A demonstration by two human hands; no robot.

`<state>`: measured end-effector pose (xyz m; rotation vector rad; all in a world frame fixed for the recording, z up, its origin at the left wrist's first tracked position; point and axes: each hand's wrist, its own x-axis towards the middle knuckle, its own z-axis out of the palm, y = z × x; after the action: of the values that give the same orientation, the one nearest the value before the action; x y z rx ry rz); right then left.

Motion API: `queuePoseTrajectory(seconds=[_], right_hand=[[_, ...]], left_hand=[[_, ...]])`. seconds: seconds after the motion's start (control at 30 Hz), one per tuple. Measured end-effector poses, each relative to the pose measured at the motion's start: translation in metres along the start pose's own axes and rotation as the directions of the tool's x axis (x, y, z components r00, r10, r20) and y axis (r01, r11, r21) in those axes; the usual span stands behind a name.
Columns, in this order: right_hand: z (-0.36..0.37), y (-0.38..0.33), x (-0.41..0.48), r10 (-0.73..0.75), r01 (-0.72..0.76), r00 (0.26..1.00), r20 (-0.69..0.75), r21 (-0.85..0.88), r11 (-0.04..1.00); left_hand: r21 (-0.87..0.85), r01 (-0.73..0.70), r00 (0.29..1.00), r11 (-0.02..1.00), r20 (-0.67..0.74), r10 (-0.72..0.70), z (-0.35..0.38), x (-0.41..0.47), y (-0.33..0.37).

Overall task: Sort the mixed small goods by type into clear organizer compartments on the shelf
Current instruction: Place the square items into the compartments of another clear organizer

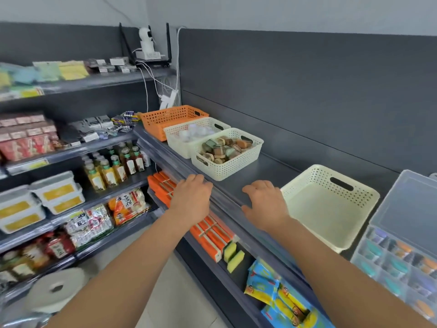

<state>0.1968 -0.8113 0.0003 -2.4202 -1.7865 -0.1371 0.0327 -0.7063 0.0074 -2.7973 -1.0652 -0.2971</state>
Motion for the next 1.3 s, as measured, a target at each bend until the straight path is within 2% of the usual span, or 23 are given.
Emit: queuePoseTrajectory(seconds=[0.17, 0.5, 0.67, 0.9, 1.03, 1.17, 1.3], right_hand=[[0.007, -0.011, 0.055, 0.015, -0.014, 0.999, 0.041, -0.031, 0.999], [0.033, -0.004, 0.173, 0.019, -0.019, 1.0, -0.021, 0.013, 1.0], [0.042, 0.013, 0.214, 0.097, -0.096, 0.995, 0.036, -0.037, 0.995], [0.045, 0.04, 0.228, 0.23, -0.231, 0.973, 0.032, 0.031, 0.972], [0.048, 0.059, 0.224, 0.345, -0.345, 0.938, -0.015, 0.031, 0.938], [0.048, 0.067, 0.218, 0.462, -0.46, 0.885, -0.048, 0.05, 0.886], [0.051, 0.065, 0.213, 0.638, -0.63, 0.77, 0.009, 0.16, 0.76]], left_hand=[[-0.006, 0.007, 1.0, 1.0, 0.004, -0.007, 0.01, 0.04, -0.042], [-0.032, 0.013, 1.0, 0.999, 0.019, -0.012, 0.042, 0.146, -0.094], [-0.046, 0.03, 1.0, 0.999, 0.009, -0.029, 0.059, 0.2, -0.104], [-0.093, 0.048, 0.999, 0.995, -0.013, -0.05, 0.081, 0.252, -0.1], [-0.133, -0.007, 1.0, 0.991, -0.014, 0.005, 0.095, 0.276, -0.092], [-0.277, 0.003, 1.0, 0.961, 0.016, 0.002, 0.106, 0.289, -0.082], [-0.327, 0.027, 0.999, 0.945, 0.048, -0.012, 0.116, 0.297, -0.081]])
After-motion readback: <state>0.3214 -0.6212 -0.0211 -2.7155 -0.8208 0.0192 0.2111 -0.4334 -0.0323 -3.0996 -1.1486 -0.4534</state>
